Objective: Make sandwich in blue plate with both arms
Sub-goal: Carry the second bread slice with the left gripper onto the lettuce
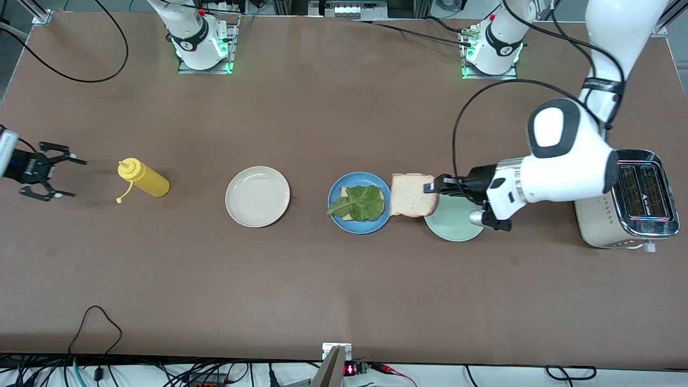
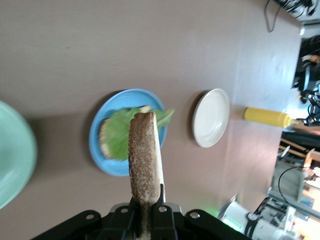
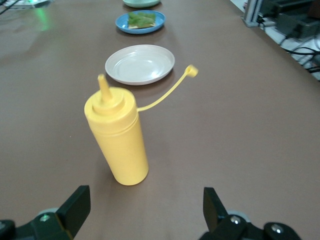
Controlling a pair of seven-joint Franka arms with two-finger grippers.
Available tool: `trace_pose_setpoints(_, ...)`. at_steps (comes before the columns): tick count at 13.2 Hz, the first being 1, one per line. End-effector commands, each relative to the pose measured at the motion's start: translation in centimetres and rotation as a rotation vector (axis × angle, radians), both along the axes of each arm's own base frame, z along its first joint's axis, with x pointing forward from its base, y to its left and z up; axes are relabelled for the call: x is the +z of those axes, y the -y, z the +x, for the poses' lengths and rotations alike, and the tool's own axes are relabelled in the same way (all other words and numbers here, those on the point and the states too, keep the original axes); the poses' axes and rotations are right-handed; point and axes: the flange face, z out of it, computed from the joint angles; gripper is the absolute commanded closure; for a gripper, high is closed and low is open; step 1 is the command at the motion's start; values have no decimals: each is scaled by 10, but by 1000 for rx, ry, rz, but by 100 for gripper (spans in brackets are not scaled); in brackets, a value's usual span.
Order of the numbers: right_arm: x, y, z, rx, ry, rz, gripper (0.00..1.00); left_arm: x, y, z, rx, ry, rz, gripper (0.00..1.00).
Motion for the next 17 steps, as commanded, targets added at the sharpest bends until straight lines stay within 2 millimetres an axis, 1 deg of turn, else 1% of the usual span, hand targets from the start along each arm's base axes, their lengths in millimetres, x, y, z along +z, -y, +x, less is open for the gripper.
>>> trace_pose_setpoints(1,84,-21,3,-55,-47,-95,0,-26,25,-1,55,14,-19,99)
trace_pose_setpoints(2,114,-40,8,-84,-91,-149,0,-37,38,-7,62,26,-9,99)
trace_pose_setpoints(3,135,-61,13,-114,-137,-194,0,-46,56,-17,71,32,-8,99)
trace_pose_setpoints(4,162,-83,19,-155,-163,-240,0,-51,65,-23,86,30,-16,99)
trace_pose_setpoints(6,204,-145,33,-230,-242,-356,0,-61,79,-29,83,27,-15,99)
trace_pose_setpoints(7,220,-181,37,-290,-292,-405,0,-69,85,-32,83,16,-19,99)
trace_pose_setpoints(8,230,-211,39,-351,-337,-439,0,-75,92,-34,85,21,-21,99)
trace_pose_setpoints(9,238,-244,42,-415,-382,-485,0,-79,94,-34,83,21,-22,99)
trace_pose_setpoints(10,246,-269,41,-494,-415,-527,0,-84,95,-34,81,14,-25,99)
trace_pose_setpoints(11,252,-293,41,-611,-459,-567,0,-85,96,-34,81,13,-25,99)
trace_pose_setpoints(12,255,-315,39,-699,-494,-591,0,-87,97,-34,79,9,-27,99)
trace_pose_setpoints(13,256,-331,39,-774,-522,-614,0,-91,97,-33,81,4,-29,99)
trace_pose_setpoints(15,253,-355,38,-924,-574,-642,0,-98,100,-35,81,0,-28,99)
trace_pose_setpoints(17,248,-365,37,-1032,-624,-656,0,-107,104,-35,81,11,-28,98)
